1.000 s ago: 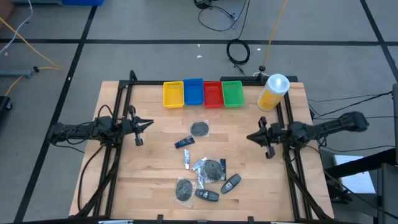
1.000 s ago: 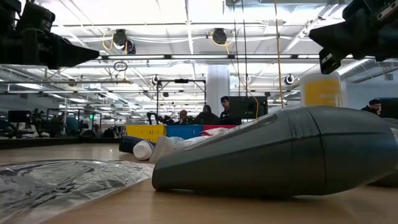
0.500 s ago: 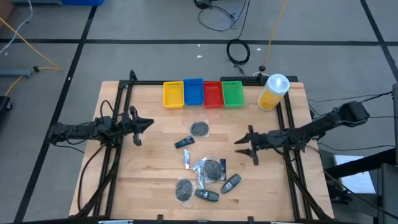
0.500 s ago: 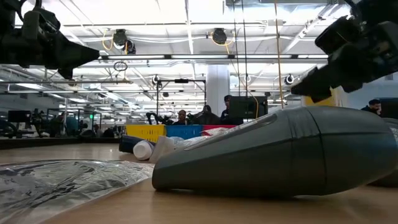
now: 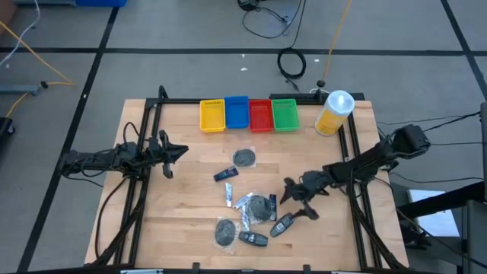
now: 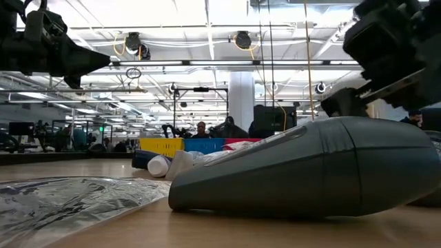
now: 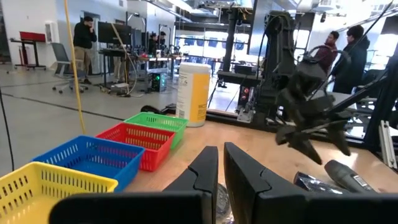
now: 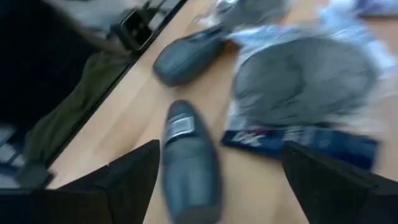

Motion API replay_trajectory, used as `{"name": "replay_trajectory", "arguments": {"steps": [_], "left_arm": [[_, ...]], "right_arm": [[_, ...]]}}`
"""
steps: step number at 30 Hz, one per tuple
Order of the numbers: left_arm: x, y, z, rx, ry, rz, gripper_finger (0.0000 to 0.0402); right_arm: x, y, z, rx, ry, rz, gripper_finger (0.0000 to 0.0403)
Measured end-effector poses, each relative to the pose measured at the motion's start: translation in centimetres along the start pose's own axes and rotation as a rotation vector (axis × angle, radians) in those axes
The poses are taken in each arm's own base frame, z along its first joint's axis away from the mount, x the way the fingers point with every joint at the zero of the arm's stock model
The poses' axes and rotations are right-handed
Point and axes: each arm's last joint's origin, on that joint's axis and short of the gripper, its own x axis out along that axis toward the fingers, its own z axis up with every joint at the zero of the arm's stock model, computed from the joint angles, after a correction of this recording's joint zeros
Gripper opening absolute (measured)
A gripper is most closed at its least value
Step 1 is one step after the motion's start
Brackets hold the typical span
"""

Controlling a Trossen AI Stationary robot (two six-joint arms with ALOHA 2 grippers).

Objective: Pick & Place Travel size toiletries
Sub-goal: Put the gray deodorant into the green basket

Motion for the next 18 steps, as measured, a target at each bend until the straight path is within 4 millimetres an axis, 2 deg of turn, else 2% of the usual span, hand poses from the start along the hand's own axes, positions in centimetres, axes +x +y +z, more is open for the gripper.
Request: {"name": "replay_trajectory", "arguments": {"steps": [3,6,14,18], "left_arm": [[0.0,0.0,0.0,-0.007,0.001,-0.001,0.0026],[0.0,0.0,0.0,-0.006,0.001,-0.002,0.0026],[0.1,0.0,-0.2,-0.012,0.014,-0.001,0.0026],[0.4,-0.1,-0.5,-0.05,0.045,0.003,0.0026]], "right_arm": [[0.6,1.5,-0.1,-0.048,0.029,0.024,0.0329],[1.2,2.1,-0.8,-0.105,0.063,-0.03,0.0328],[3.0,2.7,-2.7,-0.189,0.111,-0.129,0.0321],[3.4,2.7,-2.7,-0.193,0.081,-0.151,0.0294]]}}
